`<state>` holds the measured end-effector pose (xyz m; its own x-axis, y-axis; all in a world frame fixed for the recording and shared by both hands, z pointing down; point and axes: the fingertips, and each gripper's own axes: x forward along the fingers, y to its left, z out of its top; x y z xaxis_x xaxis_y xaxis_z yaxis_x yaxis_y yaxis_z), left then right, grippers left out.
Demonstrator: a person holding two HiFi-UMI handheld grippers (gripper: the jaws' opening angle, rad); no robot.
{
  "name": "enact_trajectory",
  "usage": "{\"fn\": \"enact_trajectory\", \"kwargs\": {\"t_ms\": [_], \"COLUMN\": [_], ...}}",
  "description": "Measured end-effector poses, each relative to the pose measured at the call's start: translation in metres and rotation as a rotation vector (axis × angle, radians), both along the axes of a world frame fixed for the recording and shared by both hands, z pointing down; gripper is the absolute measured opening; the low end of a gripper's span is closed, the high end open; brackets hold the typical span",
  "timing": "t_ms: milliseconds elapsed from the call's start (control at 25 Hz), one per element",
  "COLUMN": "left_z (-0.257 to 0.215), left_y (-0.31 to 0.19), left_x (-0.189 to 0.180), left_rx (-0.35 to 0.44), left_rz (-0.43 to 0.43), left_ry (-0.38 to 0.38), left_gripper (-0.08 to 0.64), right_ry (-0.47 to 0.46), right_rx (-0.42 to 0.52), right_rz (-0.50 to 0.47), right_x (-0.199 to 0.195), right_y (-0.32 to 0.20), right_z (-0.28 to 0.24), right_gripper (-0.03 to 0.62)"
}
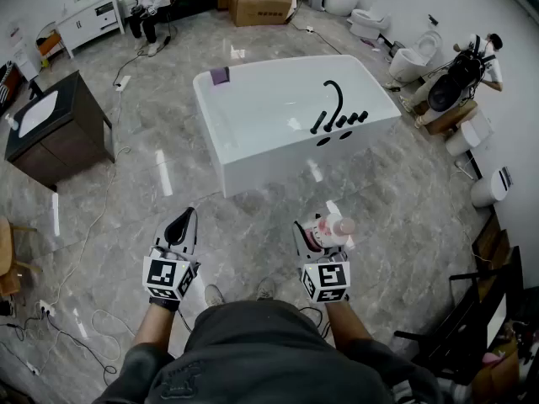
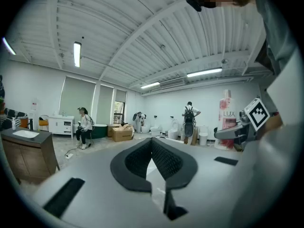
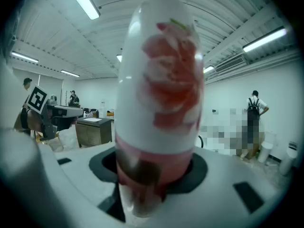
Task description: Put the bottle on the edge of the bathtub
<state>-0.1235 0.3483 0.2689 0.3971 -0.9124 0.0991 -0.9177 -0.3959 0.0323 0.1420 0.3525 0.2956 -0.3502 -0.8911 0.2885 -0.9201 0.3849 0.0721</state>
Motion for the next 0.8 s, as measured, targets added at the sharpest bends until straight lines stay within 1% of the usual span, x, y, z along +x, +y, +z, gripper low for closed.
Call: {"fn": "enact_trajectory", "kwargs": {"t_ms": [120,520,800], "left_z": [0.000,0.003,0.004], "left_y": [0.001,0.000,-0.013], "left_x": [0.001,0.014,0.030], "left_rx": [-0.010,-0.014,-0.012], "left_rz": [-0.006,-0.009,-0.040], "left_ry": [0.008,-0.003,-0.012], "left_gripper": [0.002,0.002,0.002], "right_ry": [0.002,0.002,0.003], "right_rx": [-0.002,-0.010,-0.019], "right_rz": [-0.001,-0.010,-0.050], "right_x": [0.002,0.012,0.026], "right_y": [0.002,0.001,-0.015], "right_z": [0.000,0.006,0.015], "right_gripper": [0.225,0.225,0.225]}}
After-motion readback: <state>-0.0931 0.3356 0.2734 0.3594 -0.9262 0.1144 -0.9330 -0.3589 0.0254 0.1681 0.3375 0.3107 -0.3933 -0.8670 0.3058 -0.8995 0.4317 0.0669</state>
